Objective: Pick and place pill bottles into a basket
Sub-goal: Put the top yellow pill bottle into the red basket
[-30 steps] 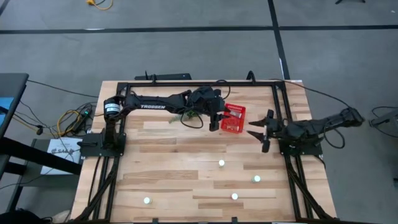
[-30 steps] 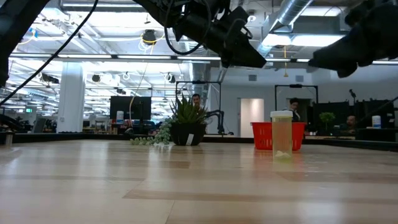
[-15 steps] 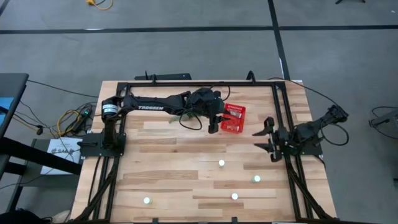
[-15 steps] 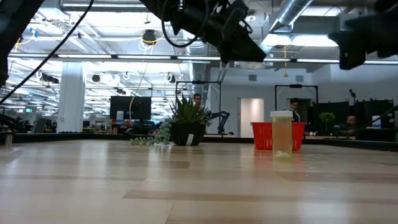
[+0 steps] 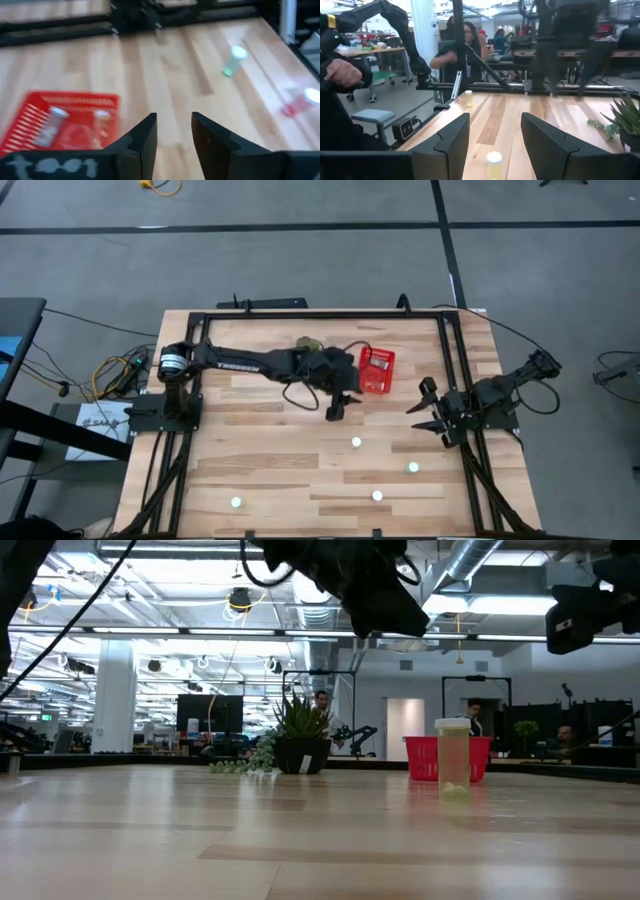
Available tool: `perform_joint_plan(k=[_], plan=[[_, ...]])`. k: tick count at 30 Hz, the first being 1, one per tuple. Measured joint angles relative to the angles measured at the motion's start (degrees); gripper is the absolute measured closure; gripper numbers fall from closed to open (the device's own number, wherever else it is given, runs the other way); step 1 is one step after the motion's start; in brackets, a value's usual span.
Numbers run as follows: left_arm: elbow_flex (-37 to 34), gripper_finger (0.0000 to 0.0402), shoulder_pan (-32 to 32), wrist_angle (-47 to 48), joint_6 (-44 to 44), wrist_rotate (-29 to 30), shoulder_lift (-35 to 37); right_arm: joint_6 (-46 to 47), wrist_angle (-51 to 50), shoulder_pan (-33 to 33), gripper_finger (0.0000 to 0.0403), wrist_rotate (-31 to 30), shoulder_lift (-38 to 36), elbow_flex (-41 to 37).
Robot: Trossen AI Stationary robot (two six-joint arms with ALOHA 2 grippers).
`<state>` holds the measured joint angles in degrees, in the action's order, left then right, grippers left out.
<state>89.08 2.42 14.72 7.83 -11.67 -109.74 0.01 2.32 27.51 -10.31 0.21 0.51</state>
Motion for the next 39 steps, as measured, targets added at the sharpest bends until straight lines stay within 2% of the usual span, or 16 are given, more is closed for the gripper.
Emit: perform_joint_plan(k=[10, 17, 24, 30, 39], plan=[[0.0, 0.0291, -7.6, 6.5, -2.5, 0.3, 0.1, -0.5, -0.1, 0.0, 0.0234, -0.1, 2.6, 0.0], [0.0, 0.0280, -10.3, 10.0, -3.4, 2.5, 0.1, 0.0, -0.1, -0.2, 0.0234, -0.1, 2.8, 0.0], [-4.1, 0.0226, -11.5, 4.1, -5.4, 2.1, 0.0, 0.0, -0.1, -1.6, 0.0236, -0.3, 2.8, 0.0], [-5.1, 0.0178, -11.5, 0.0, -5.2, 1.9, -3.9, 0.0, -0.1, -3.4, 0.0237, -0.3, 2.8, 0.0], [-4.3, 0.0158, -10.5, -2.7, -0.1, 6.6, -6.6, 0.0, -0.1, -4.9, 0.0237, -0.3, 2.8, 0.0]])
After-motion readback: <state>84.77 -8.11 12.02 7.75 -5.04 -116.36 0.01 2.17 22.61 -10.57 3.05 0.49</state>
